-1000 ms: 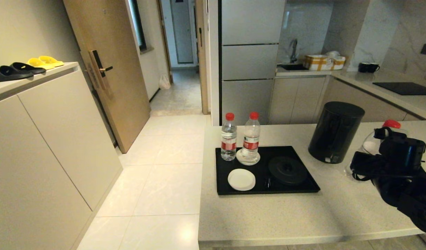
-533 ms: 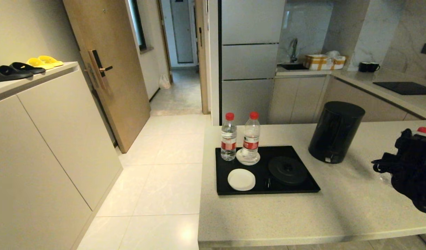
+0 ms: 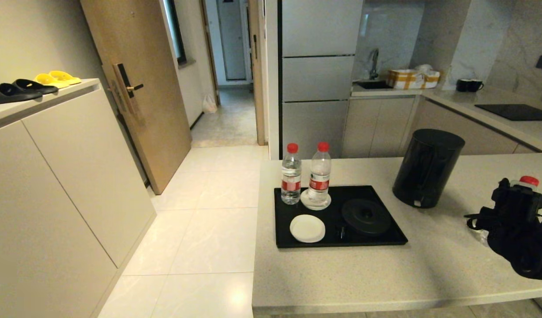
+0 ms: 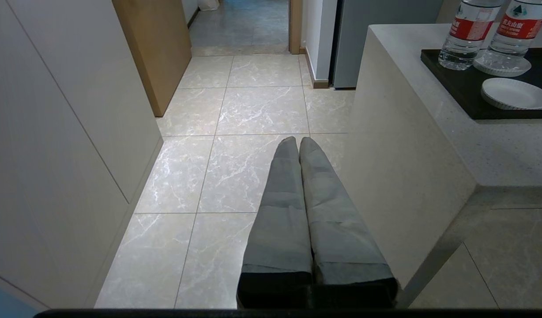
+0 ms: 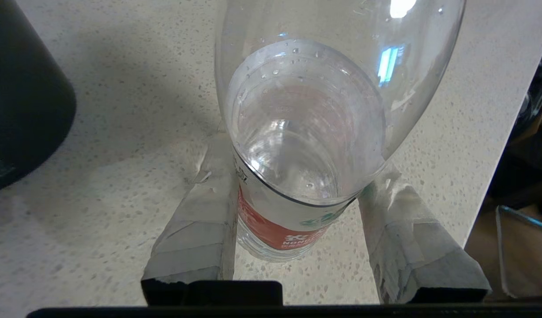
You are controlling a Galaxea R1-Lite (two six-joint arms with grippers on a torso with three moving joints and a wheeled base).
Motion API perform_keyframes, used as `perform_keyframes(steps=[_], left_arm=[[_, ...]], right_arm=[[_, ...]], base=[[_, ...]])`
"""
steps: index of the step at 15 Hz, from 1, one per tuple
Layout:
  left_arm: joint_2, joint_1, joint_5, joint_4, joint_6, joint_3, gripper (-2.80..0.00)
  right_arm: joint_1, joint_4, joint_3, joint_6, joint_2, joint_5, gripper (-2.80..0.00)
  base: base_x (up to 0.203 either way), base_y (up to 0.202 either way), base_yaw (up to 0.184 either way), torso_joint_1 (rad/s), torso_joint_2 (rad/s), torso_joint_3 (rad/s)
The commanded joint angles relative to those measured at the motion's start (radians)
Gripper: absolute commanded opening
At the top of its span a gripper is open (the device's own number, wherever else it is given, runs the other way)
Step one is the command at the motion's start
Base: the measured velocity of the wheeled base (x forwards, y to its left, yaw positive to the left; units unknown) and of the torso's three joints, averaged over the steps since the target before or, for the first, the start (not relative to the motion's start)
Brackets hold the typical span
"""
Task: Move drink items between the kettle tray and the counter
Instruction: Place it on the right
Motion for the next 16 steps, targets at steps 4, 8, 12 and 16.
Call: perform_keyframes(steps=[4, 8, 12, 16], left_arm=[[0.001, 0.0, 0.001, 0.0, 0.0, 0.0, -2.8], [0.001, 0.0, 0.001, 0.0, 0.0, 0.0, -2.8], [0.001, 0.0, 0.0, 0.0, 0.0, 0.0, -2.8], [0.001, 0.0, 0.001, 0.0, 0.0, 0.0, -2.8]], right_arm=[[0.0, -0.047, 0.005, -0.015, 0.018, -0.004, 0.0], [0.0, -0.049, 0.008, -0.011, 0.011, -0.002, 0.0], [0.033, -0.055, 0.085, -0.007, -0.07, 0.05, 0.0], [0.181, -0.075, 0.23, 0.026, -0.169, 0.126, 0.0]], base=[[0.0, 0.0, 0.0, 0.0, 0.0, 0.0], [0.0, 0.0, 0.0, 0.0, 0.0, 0.0], [0.0, 0.0, 0.0, 0.0, 0.0, 0.0], [0.0, 0.0, 0.0, 0.0, 0.0, 0.0]])
